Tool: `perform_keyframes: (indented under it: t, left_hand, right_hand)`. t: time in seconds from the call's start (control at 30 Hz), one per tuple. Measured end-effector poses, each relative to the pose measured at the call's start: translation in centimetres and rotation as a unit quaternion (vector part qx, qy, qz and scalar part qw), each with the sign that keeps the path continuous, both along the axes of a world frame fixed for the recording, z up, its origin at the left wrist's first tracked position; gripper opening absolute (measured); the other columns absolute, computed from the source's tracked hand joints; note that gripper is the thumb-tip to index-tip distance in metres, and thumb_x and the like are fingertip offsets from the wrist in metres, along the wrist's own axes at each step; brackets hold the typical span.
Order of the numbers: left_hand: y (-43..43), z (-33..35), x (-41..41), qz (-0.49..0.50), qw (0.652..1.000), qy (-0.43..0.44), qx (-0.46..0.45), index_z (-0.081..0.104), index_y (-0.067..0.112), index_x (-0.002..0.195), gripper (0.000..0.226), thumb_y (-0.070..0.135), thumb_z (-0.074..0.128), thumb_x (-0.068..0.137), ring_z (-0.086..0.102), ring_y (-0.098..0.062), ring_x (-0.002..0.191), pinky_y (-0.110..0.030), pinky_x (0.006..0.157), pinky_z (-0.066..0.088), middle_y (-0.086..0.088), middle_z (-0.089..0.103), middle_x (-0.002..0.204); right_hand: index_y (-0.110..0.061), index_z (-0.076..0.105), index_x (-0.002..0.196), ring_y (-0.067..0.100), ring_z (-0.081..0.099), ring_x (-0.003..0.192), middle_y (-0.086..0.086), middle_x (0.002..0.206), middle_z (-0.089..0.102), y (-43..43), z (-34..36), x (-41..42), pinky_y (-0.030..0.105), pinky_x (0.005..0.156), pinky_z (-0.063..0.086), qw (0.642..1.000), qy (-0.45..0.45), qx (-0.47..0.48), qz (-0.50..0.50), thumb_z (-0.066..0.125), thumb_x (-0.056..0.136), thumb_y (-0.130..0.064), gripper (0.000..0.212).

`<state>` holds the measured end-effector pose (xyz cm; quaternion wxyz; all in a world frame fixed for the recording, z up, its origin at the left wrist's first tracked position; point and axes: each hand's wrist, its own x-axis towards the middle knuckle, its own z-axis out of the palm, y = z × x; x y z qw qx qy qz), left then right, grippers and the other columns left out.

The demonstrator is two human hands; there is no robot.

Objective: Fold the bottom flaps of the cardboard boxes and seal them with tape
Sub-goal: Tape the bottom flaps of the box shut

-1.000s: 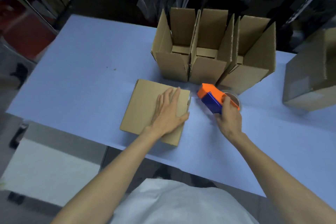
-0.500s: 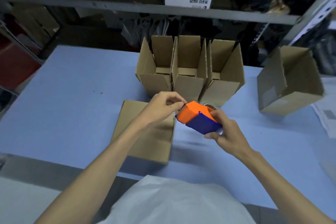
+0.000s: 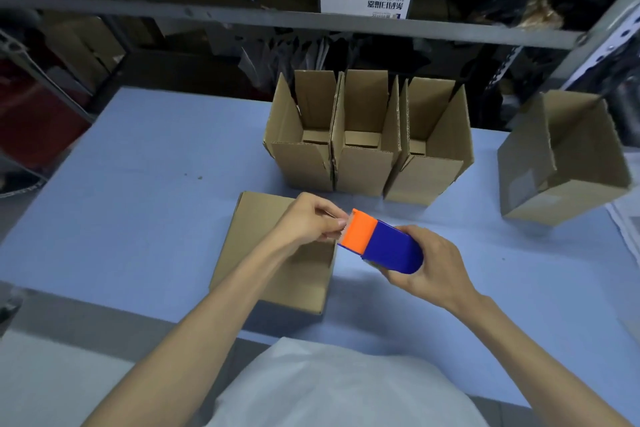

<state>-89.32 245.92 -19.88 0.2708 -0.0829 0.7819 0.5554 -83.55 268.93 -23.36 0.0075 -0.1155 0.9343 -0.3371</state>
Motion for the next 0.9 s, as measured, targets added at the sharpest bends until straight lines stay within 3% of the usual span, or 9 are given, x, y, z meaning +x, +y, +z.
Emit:
perform_keyframes:
  t: [0.1,0.2,0.27,0.37,0.5,0.63,0.8,0.9]
  left_hand:
    - [0.5,-0.1,0.5,0.018,0.998,0.009,-0.053,0.071,0.003,0.091,0.007,0.006,0.065,0.089,0.067,-0.014,0.067,-0.016,0.056,0.051,-0.009,0.069,0.082]
    - [1.1,-0.2,1.0,0.022,0.993,0.034,-0.114,0.070,0.005,0.090,0.009,0.008,0.062,0.088,0.070,-0.025,0.085,-0.034,0.082,0.056,-0.014,0.072,0.088]
    - [1.3,-0.2,1.3,0.022,0.989,0.046,-0.141,0.067,0.009,0.099,0.013,0.010,0.062,0.088,0.068,-0.026,0.091,-0.039,0.088,0.053,-0.012,0.072,0.092]
    - [1.3,-0.4,1.5,0.020,0.983,0.043,-0.179,0.061,0.012,0.111,0.024,0.015,0.065,0.088,0.065,-0.023,0.094,-0.037,0.086,0.053,-0.008,0.068,0.099]
    - [1.2,-0.7,1.6,0.011,0.984,0.028,-0.175,0.075,0.004,0.086,0.017,0.007,0.058,0.086,0.067,-0.021,0.091,-0.036,0.083,0.056,-0.007,0.073,0.093]
    - [0.6,-1.2,1.8,0.024,0.992,-0.008,-0.127,0.069,0.006,0.079,0.014,0.005,0.058,0.088,0.062,-0.011,0.065,-0.018,0.058,0.048,-0.006,0.068,0.074]
    - [0.5,-1.8,1.9,0.034,0.992,0.021,-0.123,0.064,0.013,0.073,0.017,0.005,0.058,0.087,0.063,-0.021,0.075,-0.034,0.077,0.053,-0.007,0.067,0.076]
    - [0.5,-1.9,2.0,0.044,0.988,0.033,-0.146,0.063,0.018,0.067,0.024,0.004,0.054,0.084,0.063,-0.020,0.074,-0.032,0.076,0.053,-0.004,0.067,0.074]
  right_hand:
    - [-0.028,0.053,0.106,0.009,0.062,0.077,-0.015,0.091,0.065,-0.3,0.3,-0.1,0.019,0.061,0.050,1.000,-0.005,0.000,0.007,0.085,0.061,-0.048,0.059]
    - [-0.031,0.055,0.095,0.003,0.059,0.071,-0.020,0.082,0.061,-0.7,1.0,-0.5,0.014,0.058,0.046,1.000,-0.012,0.003,0.000,0.073,0.057,-0.073,0.060]
    - [-0.031,0.055,0.095,0.004,0.060,0.072,-0.019,0.082,0.062,-0.9,1.1,-0.4,0.016,0.058,0.048,0.999,-0.047,-0.019,0.001,0.068,0.054,-0.079,0.064]
    - [-0.031,0.052,0.095,0.004,0.060,0.073,-0.018,0.084,0.061,-1.0,0.8,-0.2,0.016,0.058,0.047,0.996,-0.074,-0.035,0.019,0.074,0.059,-0.072,0.059]
    - [-0.030,0.050,0.091,0.006,0.059,0.071,-0.016,0.082,0.061,-1.0,0.2,0.0,0.015,0.055,0.044,0.993,-0.097,-0.056,0.022,0.078,0.062,-0.064,0.053]
    - [-0.030,0.042,0.104,0.003,0.059,0.079,-0.013,0.095,0.059,-0.9,-0.2,-0.2,0.015,0.061,0.047,0.989,-0.131,-0.011,0.063,0.084,0.058,-0.054,0.066]
    - [-0.027,0.045,0.105,0.007,0.057,0.073,-0.015,0.090,0.058,-0.8,-0.3,-0.8,0.009,0.059,0.038,0.993,-0.076,0.057,0.072,0.083,0.057,-0.051,0.066]
    - [-0.025,0.050,0.103,0.008,0.056,0.072,-0.014,0.090,0.061,-1.1,-0.2,-1.1,0.015,0.061,0.043,0.994,-0.032,0.068,0.073,0.082,0.057,-0.054,0.063]
